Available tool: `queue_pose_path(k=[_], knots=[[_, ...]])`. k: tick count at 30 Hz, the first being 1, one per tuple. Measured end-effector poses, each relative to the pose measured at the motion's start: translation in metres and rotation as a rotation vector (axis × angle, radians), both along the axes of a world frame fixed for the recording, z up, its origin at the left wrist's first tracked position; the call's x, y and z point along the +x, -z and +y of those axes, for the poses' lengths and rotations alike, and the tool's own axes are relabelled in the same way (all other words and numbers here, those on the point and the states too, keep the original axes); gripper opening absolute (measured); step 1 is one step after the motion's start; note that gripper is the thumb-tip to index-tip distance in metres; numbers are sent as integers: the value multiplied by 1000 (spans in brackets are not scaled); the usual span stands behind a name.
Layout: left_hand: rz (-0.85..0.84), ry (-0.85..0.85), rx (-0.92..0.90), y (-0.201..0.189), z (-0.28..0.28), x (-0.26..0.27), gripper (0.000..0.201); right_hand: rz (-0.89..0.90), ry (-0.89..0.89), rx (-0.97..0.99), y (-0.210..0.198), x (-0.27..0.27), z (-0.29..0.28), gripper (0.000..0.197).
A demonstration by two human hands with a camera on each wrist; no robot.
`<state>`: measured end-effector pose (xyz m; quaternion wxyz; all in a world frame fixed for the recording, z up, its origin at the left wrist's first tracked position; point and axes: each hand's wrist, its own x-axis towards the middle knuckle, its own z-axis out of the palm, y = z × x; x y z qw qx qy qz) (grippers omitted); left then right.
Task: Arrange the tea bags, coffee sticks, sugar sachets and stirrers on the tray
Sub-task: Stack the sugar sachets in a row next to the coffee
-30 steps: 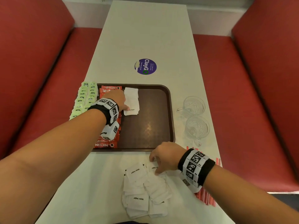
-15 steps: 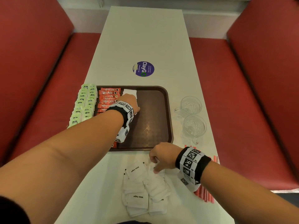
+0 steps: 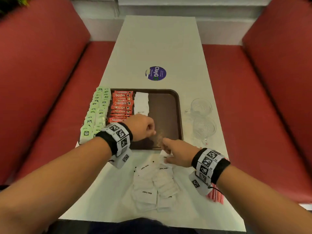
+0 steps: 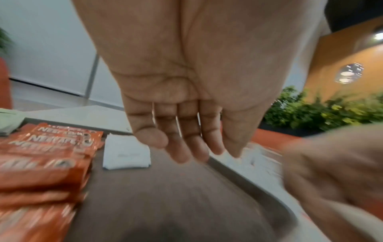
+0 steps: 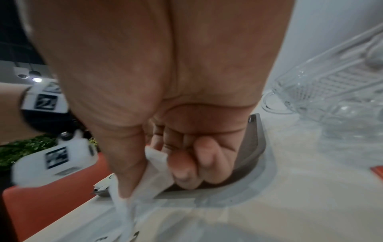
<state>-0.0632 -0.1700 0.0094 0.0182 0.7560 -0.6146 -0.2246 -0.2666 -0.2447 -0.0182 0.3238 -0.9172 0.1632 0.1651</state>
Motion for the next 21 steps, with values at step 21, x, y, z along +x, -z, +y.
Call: queue_pose_path(k=[21], knots=[[-81, 315, 379, 35, 55, -41, 50, 13, 120, 75, -1, -13, 12, 36]])
